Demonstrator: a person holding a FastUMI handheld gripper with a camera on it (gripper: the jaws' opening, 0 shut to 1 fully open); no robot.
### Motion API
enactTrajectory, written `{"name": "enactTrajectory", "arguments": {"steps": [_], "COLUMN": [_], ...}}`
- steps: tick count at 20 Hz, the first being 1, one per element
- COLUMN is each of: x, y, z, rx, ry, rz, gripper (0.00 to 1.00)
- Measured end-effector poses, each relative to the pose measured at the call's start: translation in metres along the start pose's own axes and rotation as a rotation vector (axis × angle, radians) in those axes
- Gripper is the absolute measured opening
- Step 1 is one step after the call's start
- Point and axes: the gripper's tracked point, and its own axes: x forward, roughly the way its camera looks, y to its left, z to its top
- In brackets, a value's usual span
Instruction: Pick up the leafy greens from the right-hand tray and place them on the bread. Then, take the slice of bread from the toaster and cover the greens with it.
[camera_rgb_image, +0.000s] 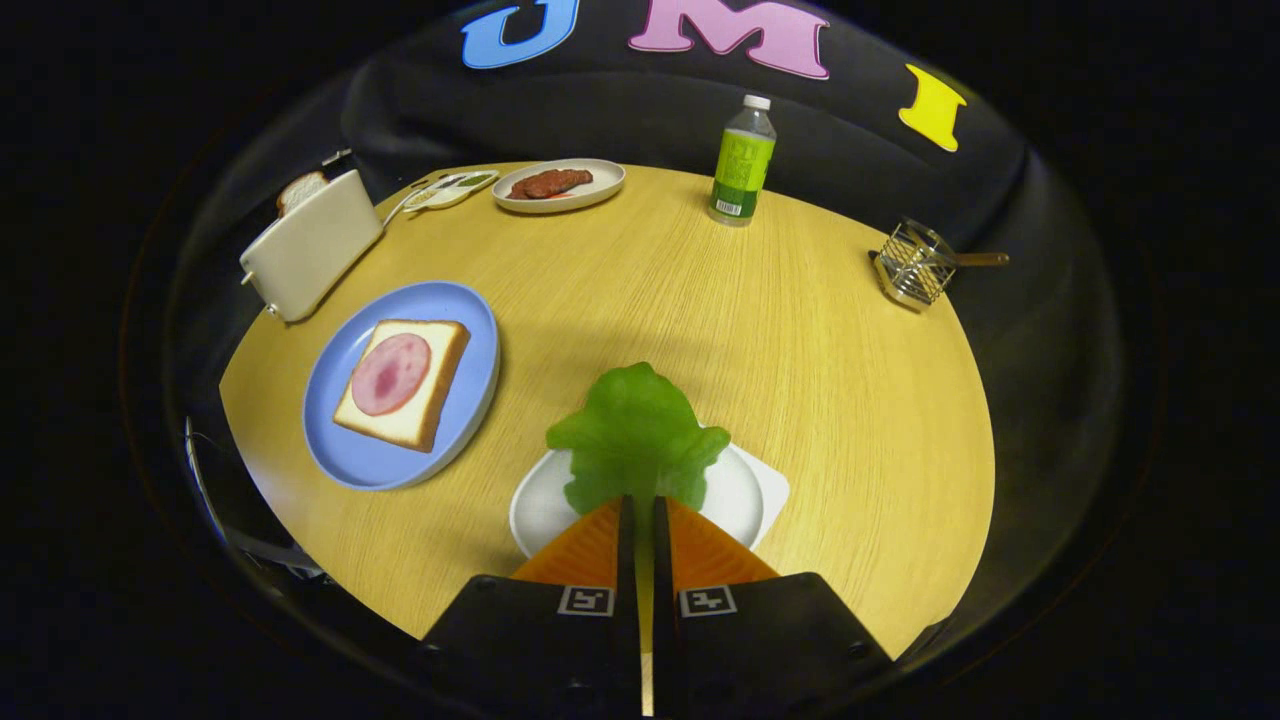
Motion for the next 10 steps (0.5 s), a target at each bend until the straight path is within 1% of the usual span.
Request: {"name": "enactTrajectory", "arguments": {"steps": [4, 7, 10], "x": [-0.029, -0.045, -0.052], "y": [0.013, 0.038, 0.078], "z": [0.033, 0.060, 0.080], "rx": [-0.022, -0.053, -0.083], "ry": [-0.055, -0.091, -0.097], "rz": [0.023, 0.069, 0.141], "gripper": [0.09, 0.09, 0.09]}}
